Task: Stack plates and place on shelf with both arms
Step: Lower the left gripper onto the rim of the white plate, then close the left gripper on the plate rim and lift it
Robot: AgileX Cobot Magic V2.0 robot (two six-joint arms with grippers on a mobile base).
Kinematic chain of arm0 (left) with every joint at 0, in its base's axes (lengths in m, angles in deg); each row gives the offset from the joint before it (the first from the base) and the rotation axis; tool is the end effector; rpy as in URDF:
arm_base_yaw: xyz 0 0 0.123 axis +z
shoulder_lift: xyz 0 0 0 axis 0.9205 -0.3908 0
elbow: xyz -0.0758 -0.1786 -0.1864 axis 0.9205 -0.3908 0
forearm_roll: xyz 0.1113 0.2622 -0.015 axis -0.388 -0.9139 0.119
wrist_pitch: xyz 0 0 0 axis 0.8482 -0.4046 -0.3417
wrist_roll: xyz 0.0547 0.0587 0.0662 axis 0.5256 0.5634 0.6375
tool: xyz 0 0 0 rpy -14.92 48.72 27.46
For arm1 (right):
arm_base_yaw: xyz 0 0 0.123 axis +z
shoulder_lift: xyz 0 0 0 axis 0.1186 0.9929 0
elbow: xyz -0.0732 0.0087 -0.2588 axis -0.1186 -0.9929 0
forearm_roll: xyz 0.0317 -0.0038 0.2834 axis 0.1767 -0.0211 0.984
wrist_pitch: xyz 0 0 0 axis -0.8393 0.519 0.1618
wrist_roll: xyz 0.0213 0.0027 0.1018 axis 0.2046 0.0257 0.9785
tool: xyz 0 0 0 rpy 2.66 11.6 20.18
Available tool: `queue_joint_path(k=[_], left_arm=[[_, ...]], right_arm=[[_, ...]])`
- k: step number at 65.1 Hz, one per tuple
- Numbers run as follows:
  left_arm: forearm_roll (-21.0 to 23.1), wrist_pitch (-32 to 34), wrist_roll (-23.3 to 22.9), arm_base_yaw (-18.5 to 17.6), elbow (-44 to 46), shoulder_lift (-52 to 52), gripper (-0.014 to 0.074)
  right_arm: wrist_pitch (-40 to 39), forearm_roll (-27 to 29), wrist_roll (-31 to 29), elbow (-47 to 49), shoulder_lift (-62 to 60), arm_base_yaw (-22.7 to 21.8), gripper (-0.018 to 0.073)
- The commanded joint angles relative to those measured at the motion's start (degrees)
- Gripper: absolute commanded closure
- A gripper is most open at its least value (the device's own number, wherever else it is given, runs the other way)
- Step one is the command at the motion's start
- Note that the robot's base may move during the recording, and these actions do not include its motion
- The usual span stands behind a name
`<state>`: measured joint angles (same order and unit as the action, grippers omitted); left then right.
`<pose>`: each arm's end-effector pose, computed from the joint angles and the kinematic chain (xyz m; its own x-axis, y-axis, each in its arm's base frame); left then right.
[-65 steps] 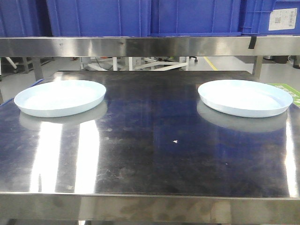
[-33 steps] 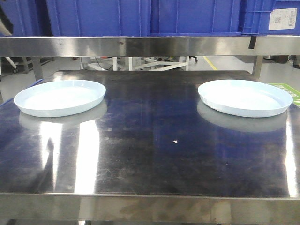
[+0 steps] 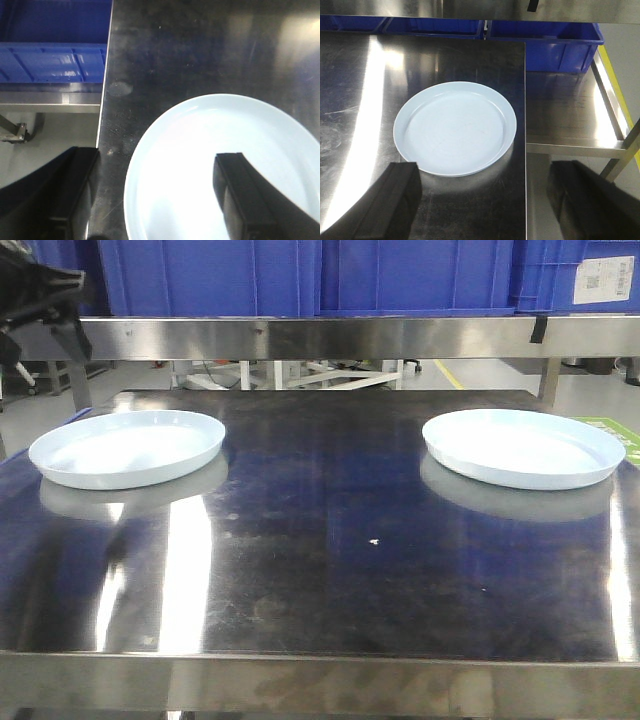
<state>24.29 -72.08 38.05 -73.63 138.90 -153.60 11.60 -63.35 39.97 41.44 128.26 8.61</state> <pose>0.4346 -0.0534 0.2177 -0.6937 -0.0048 -0.7203 0.0765 0.9938 -0.0804 0.2236 0.0079 0.2863 -0.3727 0.0409 -0.9270 -0.0204 0.9984 0.0523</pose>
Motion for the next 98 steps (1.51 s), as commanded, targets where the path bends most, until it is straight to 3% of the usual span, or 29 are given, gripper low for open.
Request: queue_joint_path(k=[1,19,98], left_arm=[[0.0,3.2,-0.6,0.5,2.5,1.3,0.0070],[0.0,2.2,-0.6,2.8,2.8,-1.9,0.0070],[0.0,3.2,-0.4,2.8,3.4,-6.7,0.0070]], right_arm=[[-4.5,0.0,-0.4,2.2,-0.2,-0.2,-0.0064],[-4.7,0.0,-0.4,2.2,-0.2,-0.2,-0.0064],[-4.7,0.0,-0.4,2.2,-0.2,-0.2,-0.0064]])
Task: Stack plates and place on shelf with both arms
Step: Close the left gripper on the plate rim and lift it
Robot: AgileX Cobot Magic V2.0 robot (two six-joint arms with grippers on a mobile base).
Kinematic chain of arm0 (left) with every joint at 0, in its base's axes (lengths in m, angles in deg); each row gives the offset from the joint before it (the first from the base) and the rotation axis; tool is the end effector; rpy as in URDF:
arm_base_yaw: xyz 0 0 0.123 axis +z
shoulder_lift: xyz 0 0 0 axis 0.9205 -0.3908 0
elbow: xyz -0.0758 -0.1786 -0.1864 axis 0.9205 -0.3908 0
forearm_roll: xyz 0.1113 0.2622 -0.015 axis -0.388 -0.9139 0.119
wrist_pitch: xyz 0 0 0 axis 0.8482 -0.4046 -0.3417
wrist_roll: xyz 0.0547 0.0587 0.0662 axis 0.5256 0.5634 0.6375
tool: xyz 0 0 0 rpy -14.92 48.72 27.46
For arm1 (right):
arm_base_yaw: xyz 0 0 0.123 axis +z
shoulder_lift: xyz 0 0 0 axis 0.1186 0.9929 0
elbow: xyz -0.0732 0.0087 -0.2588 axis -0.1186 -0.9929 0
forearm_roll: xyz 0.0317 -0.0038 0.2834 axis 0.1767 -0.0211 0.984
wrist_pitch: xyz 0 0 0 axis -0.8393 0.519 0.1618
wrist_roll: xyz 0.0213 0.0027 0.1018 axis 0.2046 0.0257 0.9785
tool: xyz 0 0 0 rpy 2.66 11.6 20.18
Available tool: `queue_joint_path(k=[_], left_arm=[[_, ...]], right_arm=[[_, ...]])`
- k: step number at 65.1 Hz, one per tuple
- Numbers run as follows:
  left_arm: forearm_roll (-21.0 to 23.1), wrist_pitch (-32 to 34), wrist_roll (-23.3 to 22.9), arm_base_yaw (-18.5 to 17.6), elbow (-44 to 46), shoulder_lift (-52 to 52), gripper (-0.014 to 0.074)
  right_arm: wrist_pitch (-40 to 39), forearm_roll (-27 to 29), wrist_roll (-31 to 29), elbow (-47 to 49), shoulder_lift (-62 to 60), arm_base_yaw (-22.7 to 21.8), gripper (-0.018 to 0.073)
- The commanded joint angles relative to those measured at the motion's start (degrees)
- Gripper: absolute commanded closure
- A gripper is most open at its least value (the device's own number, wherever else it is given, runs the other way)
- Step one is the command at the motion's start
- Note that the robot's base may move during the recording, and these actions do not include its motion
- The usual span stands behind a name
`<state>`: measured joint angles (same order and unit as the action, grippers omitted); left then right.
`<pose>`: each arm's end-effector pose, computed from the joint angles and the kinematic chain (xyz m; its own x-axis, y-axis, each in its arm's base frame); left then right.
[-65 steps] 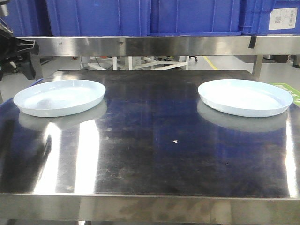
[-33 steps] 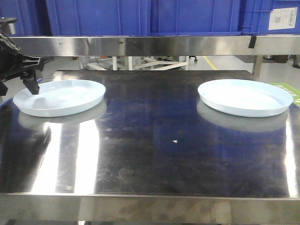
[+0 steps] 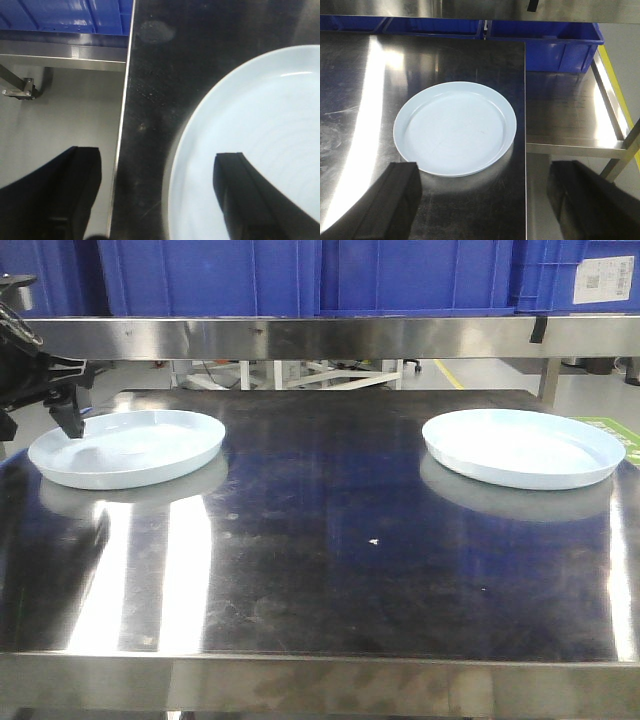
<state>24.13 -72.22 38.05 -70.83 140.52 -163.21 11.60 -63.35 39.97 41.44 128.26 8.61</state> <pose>0.4520 -0.0331 0.1521 -0.7873 -0.0297 -0.6159 0.0185 0.9973 -0.0717 0.2236 0.0079 0.2863 -0.3727 0.0409 -0.9270 -0.0204 0.9984 0.0523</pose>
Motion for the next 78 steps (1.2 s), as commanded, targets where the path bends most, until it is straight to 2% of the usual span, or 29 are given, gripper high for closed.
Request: queue_joint_path(k=[1,78], left_arm=[[0.1,3.4,-0.4,0.0,1.8,2.9,0.0070],[0.1,1.2,-0.4,0.0,1.8,1.2,0.0070]], right_arm=[[-4.7,0.0,-0.4,2.2,-0.2,-0.2,-0.0064],[-5.1,0.0,-0.4,2.2,-0.2,-0.2,-0.0064]])
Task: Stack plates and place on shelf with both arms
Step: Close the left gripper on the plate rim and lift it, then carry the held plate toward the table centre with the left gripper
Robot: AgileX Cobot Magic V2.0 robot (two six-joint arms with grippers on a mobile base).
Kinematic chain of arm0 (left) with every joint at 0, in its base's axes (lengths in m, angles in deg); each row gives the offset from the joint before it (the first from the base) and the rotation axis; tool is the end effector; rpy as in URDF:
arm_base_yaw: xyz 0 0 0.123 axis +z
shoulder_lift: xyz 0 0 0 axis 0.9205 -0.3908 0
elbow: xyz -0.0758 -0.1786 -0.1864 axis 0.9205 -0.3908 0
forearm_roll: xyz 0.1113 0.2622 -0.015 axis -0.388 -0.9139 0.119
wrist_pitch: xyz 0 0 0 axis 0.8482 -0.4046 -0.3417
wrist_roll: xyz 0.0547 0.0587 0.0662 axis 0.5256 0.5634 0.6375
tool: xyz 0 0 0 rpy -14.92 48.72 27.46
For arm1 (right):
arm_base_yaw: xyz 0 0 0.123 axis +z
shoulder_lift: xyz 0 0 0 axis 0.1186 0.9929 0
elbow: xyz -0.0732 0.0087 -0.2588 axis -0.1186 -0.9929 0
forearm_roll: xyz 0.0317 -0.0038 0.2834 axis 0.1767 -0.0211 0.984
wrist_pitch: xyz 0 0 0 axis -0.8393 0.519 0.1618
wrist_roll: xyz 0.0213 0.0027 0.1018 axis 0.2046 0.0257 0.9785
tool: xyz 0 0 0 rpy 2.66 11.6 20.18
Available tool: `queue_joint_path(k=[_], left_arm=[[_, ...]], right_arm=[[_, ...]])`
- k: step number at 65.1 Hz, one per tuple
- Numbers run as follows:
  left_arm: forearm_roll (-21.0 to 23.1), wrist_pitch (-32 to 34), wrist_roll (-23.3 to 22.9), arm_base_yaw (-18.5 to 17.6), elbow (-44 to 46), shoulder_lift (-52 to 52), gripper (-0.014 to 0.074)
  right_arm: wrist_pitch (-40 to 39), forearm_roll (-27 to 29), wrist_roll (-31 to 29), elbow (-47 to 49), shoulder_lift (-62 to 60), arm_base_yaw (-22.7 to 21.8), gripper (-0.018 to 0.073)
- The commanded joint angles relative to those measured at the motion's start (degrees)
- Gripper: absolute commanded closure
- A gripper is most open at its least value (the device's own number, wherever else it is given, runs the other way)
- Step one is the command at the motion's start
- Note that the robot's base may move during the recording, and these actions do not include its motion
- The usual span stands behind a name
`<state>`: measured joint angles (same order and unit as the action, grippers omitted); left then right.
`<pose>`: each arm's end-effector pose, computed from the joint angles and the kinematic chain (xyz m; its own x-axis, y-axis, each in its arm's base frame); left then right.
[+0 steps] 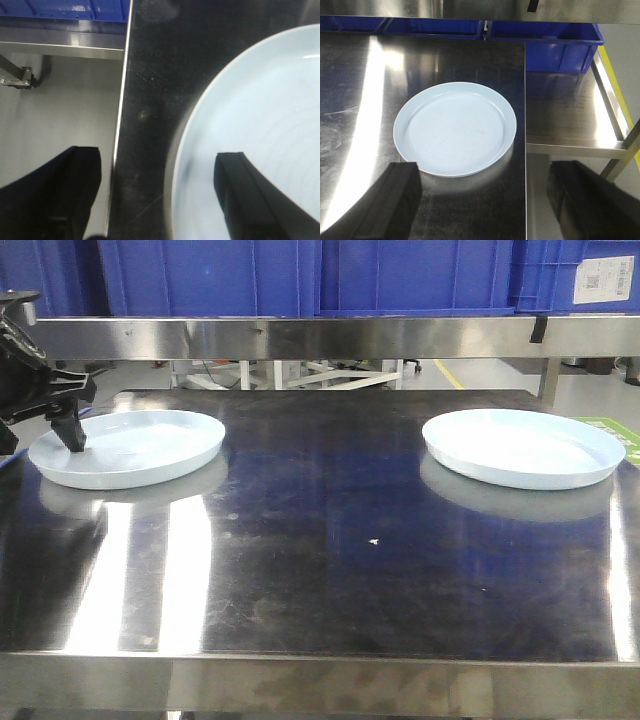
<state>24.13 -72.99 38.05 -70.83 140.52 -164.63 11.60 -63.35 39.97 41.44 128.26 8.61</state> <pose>0.4515 -0.0331 0.1400 -0.8102 -0.0278 -0.5855 0.0166 0.9974 -0.0703 0.2236 0.0079 0.2863 -0.3727 0.0409 -0.9270 -0.0204 0.9984 0.0523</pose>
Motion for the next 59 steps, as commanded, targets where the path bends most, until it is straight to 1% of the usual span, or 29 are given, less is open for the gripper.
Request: queue_joint_path(k=[1,11,16,18,21,25,26,27,28,29,31,38,47,51,59], left_arm=[[0.1,1.9,-0.4,0.0,1.8,2.4,0.0070],[0.1,0.8,-0.4,0.0,1.8,2.0,0.0071],[0.1,0.6,-0.4,0.0,1.8,2.0,0.0125],[0.1,0.6,-0.4,0.0,1.9,2.0,0.0166],[0.1,-0.3,-0.4,0.0,2.4,2.0,0.0267],[0.1,-1.7,-0.4,0.0,3.5,2.0,0.0419],[0.1,-2.1,-0.4,0.0,4.0,2.0,0.0480],[0.1,-2.7,-0.4,0.0,4.4,2.0,0.0519],[0.1,-3.0,-0.4,0.0,4.7,2.0,0.0532],[0.1,-3.3,-0.4,0.0,5.2,2.0,0.0507],[0.1,-3.9,-0.4,0.0,6.0,2.1,0.0485],[0.4,-6.8,-0.4,-0.1,9.8,2.6,0.0503],[1.0,-9.5,-0.4,-0.4,14.2,4.0,0.0503],[2.2,-10.4,-0.4,-0.5,15.4,4.8,0.0503],[6.1,-12.3,-0.3,-0.5,17.5,6.3,0.0503]], right_arm=[[-5.1,0.0,-0.4,2.2,-0.2,-0.2,-0.0064],[-5.1,0.0,-0.4,2.2,-0.2,-0.2,-0.0064],[-5.1,0.0,-0.4,2.2,-0.2,-0.2,-0.0064],[-5.1,0.0,-0.4,2.2,-0.2,-0.2,-0.0064],[-5.1,0.0,-0.4,2.2,-0.2,-0.2,-0.0064],[-5.1,0.0,-0.4,2.2,-0.2,-0.2,-0.0064],[-5.1,0.0,-0.4,2.2,-0.2,-0.2,-0.0064],[-5.1,0.0,-0.4,2.2,-0.2,-0.2,-0.0064],[-5.1,0.0,-0.4,2.2,-0.2,-0.2,-0.0064],[-5.1,0.0,-0.4,2.2,-0.2,-0.2,-0.0064],[-5.1,0.0,-0.4,2.2,-0.2,-0.2,-0.0064],[-5.1,0.0,-0.4,2.2,-0.2,-0.2,-0.0064],[-5.1,0.0,-0.4,2.2,-0.2,-0.2,-0.0064],[-5.1,0.0,-0.4,2.2,-0.2,-0.2,-0.0064],[-5.2,0.1,-0.4,2.2,-0.2,-0.2,-0.0064]])
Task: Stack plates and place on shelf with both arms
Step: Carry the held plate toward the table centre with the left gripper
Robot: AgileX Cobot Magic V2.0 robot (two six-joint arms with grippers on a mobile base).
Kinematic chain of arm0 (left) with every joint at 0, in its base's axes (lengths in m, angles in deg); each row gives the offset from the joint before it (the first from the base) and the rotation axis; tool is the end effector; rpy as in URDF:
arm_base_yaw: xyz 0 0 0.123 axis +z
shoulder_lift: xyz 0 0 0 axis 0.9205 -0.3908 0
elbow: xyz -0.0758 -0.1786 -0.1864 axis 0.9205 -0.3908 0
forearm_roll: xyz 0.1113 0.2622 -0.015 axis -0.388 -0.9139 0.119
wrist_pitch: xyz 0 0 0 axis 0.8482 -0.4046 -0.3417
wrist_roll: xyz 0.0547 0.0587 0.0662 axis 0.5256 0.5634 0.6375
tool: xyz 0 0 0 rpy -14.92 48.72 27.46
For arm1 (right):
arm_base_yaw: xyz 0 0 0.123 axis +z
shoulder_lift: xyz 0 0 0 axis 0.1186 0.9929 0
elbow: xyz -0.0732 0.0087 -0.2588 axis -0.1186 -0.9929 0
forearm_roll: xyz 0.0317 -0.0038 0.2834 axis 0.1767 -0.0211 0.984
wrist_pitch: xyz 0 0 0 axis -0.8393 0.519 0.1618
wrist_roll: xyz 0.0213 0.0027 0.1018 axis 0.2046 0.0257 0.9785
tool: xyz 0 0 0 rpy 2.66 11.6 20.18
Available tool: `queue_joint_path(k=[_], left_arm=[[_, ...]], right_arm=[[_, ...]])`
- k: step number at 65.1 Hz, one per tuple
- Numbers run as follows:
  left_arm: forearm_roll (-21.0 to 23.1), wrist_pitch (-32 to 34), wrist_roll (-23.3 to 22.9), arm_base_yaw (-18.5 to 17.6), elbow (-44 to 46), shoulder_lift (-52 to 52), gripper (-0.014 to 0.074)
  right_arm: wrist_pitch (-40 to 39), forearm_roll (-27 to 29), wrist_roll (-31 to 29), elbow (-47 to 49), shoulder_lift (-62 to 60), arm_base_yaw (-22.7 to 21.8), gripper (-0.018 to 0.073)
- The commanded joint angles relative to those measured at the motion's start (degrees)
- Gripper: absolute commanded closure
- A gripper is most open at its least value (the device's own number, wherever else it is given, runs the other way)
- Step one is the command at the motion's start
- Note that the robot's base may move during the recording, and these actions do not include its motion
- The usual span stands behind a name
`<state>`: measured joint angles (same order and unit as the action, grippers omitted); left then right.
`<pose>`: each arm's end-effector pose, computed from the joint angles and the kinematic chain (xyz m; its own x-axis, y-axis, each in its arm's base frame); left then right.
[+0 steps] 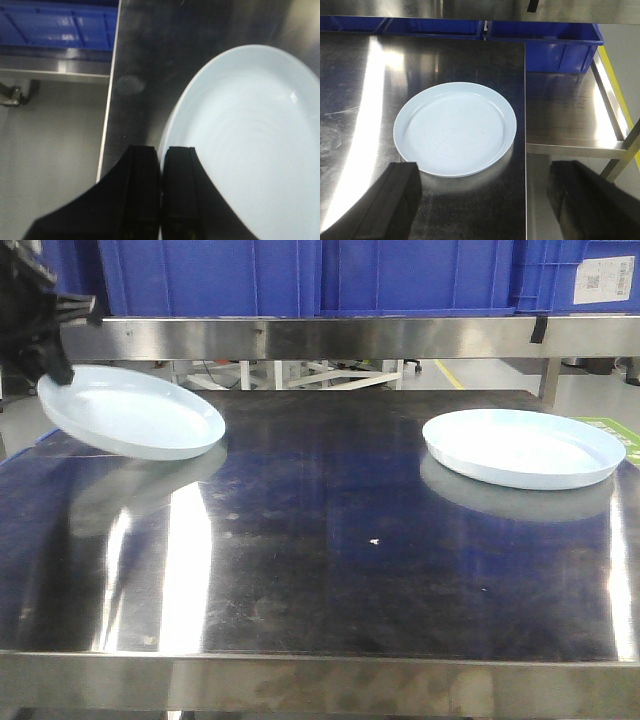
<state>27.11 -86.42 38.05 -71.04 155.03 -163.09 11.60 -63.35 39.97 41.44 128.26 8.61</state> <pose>0.4746 -0.0411 0.2221 -0.7847 -0.0602 -0.6169 0.0249 0.9914 -0.1285 0.2236 0.0079 0.2863 -0.3727 0.0409 -0.9270 -0.0204 0.9984 0.0523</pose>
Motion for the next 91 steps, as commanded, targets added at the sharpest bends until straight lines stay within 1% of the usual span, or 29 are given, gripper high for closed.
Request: queue_joint_path(k=[1,11,17,26,31,33,50,55,61,66,78,91], left_arm=[[3.5,1.0,-0.3,-0.3,3.1,4.9,0.0503],[7.4,0.6,0.0,-0.3,3.5,6.8,0.0503],[10.1,0.0,2.0,-0.3,3.5,7.6,0.0503],[18.3,-1.6,5.8,-0.8,3.5,8.2,0.0503],[22.2,-1.7,7.8,-2.7,3.5,8.2,0.0503],[22.7,-1.7,7.9,-3.5,3.5,8.2,0.0503],[23.1,2.8,8.5,-13.5,3.5,8.0,0.0503],[22.9,3.7,8.5,-15.7,3.5,7.6,0.0503],[22.8,4.3,8.5,-17.4,3.5,6.7,0.0503],[22.7,4.3,8.5,-18.5,3.5,5.5,0.0503],[22.3,4.3,8.5,-18.6,3.4,3.4,0.0503],[18.3,4.5,8.5,-18.6,3.3,2.8,0.0502]], right_arm=[[-5.2,0.1,-0.4,2.2,-0.2,-0.2,-0.0064],[-5.2,0.1,-0.4,2.2,-0.2,-0.2,-0.0064],[-5.2,0.1,-0.4,2.2,-0.2,-0.2,-0.0064],[-5.5,0.1,-0.4,2.2,-0.2,-0.2,-0.0064],[-5.7,0.1,-0.4,2.2,-0.2,-0.2,-0.0064],[-5.7,0.1,-0.4,2.2,-0.2,-0.2,-0.0064],[-5.7,0.1,-0.4,2.2,-0.2,-0.2,-0.0064],[-5.7,0.1,-0.4,2.2,-0.2,-0.2,-0.0064],[-5.7,0.1,-0.4,2.2,-0.2,-0.2,-0.0064],[-5.7,0.1,-0.4,2.2,-0.2,-0.2,-0.0064],[-5.6,0.1,-0.4,2.2,-0.2,-0.2,-0.0064],[-5.6,0.1,-0.4,2.2,-0.2,-0.2,-0.0064]])
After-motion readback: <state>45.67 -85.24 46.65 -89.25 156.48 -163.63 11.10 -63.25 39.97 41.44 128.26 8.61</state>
